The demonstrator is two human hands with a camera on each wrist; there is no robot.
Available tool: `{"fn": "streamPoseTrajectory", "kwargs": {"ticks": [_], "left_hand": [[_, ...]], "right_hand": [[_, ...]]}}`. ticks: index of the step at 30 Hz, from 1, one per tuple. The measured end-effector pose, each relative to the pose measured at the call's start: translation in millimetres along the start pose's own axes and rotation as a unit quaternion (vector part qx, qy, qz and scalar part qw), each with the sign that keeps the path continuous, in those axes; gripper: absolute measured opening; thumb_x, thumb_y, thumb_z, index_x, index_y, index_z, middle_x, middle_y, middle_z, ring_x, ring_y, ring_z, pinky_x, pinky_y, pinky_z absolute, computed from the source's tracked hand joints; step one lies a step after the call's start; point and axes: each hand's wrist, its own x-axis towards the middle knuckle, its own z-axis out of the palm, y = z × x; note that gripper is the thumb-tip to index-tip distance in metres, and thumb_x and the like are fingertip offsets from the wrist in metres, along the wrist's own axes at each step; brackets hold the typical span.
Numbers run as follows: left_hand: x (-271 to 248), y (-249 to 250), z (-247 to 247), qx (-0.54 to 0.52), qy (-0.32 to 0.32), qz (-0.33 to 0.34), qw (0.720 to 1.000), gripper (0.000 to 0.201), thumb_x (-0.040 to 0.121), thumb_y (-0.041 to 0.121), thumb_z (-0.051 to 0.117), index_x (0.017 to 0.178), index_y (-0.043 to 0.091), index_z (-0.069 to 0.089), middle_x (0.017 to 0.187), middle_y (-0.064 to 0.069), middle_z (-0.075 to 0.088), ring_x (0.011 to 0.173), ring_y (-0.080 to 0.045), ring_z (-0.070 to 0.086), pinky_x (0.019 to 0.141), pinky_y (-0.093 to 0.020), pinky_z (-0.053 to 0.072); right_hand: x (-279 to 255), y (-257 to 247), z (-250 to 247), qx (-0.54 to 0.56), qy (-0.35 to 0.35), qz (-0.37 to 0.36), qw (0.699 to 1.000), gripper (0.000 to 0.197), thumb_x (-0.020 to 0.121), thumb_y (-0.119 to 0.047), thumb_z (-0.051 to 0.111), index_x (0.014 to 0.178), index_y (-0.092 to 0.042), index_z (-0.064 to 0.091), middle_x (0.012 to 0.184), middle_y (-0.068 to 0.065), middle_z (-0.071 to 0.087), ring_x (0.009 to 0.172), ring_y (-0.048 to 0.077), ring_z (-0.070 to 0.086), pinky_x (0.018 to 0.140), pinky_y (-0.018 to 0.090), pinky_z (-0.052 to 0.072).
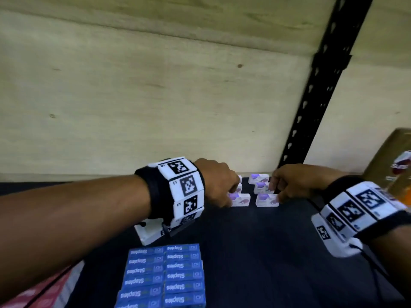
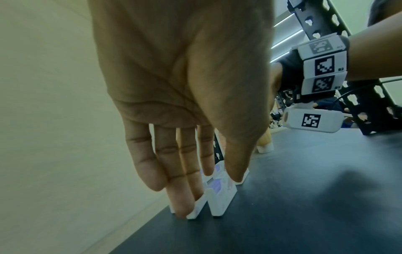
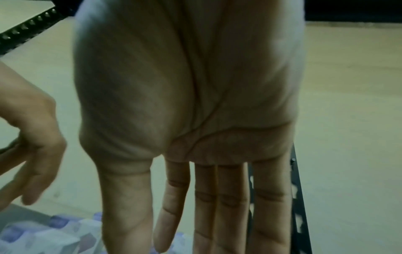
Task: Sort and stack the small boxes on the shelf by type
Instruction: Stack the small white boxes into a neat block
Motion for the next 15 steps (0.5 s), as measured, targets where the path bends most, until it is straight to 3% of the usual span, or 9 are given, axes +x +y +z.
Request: {"fn": "streamPoseTrajectory", "kwargs": {"ticks": [3, 5, 7, 8, 11, 13, 15], "left_hand": [[11.5, 7.0, 0.4, 0.033, 0.0, -0.004, 0.999, 0.037, 0.092, 0.046, 0.058, 0.12, 0.023, 0.058, 0.107, 0.0, 0.06, 0.084, -0.021, 0.058, 0.065, -0.03, 0.041], [18.2, 8.8, 0.6, 0.039, 0.001, -0.011, 0.999, 0.026, 0.092, 0.043, 0.058, 0.1, 0.019, 0.061, 0.088, 0.002, 0.057, 0.073, -0.019, 0.056, 0.06, -0.028, 0.04], [22.9, 10.6, 1.1, 0.048, -0.002, -0.015, 0.999, 0.029, 0.092, 0.039, 0.059, 0.073, 0.019, 0.049, 0.073, 0.004, 0.047, 0.06, -0.015, 0.047, 0.052, -0.027, 0.034], [24.1, 11.5, 1.2, 0.059, -0.008, -0.016, 0.998, 0.034, 0.093, 0.037, 0.059, 0.068, 0.02, 0.044, 0.071, 0.004, 0.045, 0.057, -0.014, 0.044, 0.05, -0.026, 0.032], [24.8, 13.9, 0.7, 0.084, -0.017, -0.019, 0.996, 0.022, 0.093, 0.032, 0.06, 0.079, 0.017, 0.053, 0.07, 0.004, 0.043, 0.063, -0.017, 0.047, 0.051, -0.027, 0.031], [23.4, 14.5, 0.5, 0.073, -0.028, -0.012, 0.997, 0.017, 0.092, 0.034, 0.06, 0.096, 0.018, 0.061, 0.077, 0.004, 0.049, 0.071, -0.018, 0.051, 0.052, -0.027, 0.032], [20.5, 14.6, 0.1, 0.042, -0.041, -0.003, 0.998, 0.021, 0.091, 0.038, 0.06, 0.1, 0.019, 0.064, 0.088, 0.003, 0.056, 0.076, -0.018, 0.053, 0.056, -0.027, 0.036]], "right_hand": [[5.9, 0.1, 7.5, -0.022, -0.004, 0.003, 1.0, 0.025, 0.081, -0.029, 0.077, 0.096, -0.033, 0.058, 0.101, -0.01, 0.056, 0.098, 0.013, 0.055, 0.088, 0.026, 0.046], [8.3, -0.3, 10.5, -0.033, -0.006, 0.004, 0.999, 0.021, 0.083, -0.029, 0.075, 0.096, -0.033, 0.059, 0.1, -0.01, 0.057, 0.096, 0.014, 0.056, 0.085, 0.026, 0.046], [9.9, -0.4, 13.1, -0.024, -0.007, 0.005, 1.0, 0.019, 0.084, -0.026, 0.074, 0.098, -0.03, 0.062, 0.091, -0.01, 0.062, 0.091, 0.013, 0.06, 0.079, 0.025, 0.046], [10.1, -0.6, 14.0, -0.015, -0.006, 0.005, 1.0, 0.018, 0.085, -0.023, 0.073, 0.099, -0.028, 0.063, 0.084, -0.011, 0.064, 0.087, 0.013, 0.062, 0.076, 0.024, 0.046], [7.4, -2.0, 14.9, -0.009, -0.001, 0.002, 1.0, 0.017, 0.087, -0.02, 0.071, 0.096, -0.028, 0.06, 0.071, -0.012, 0.062, 0.08, 0.012, 0.063, 0.073, 0.023, 0.045], [2.1, -4.3, 14.2, -0.021, -0.006, 0.001, 1.0, 0.013, 0.086, -0.022, 0.071, 0.094, -0.027, 0.061, 0.076, -0.01, 0.066, 0.083, 0.014, 0.064, 0.075, 0.024, 0.047], [-5.0, -6.1, 13.2, -0.035, -0.029, -0.003, 0.999, 0.01, 0.086, -0.024, 0.07, 0.095, -0.021, 0.068, 0.086, -0.004, 0.074, 0.085, 0.016, 0.067, 0.078, 0.028, 0.051]]}}
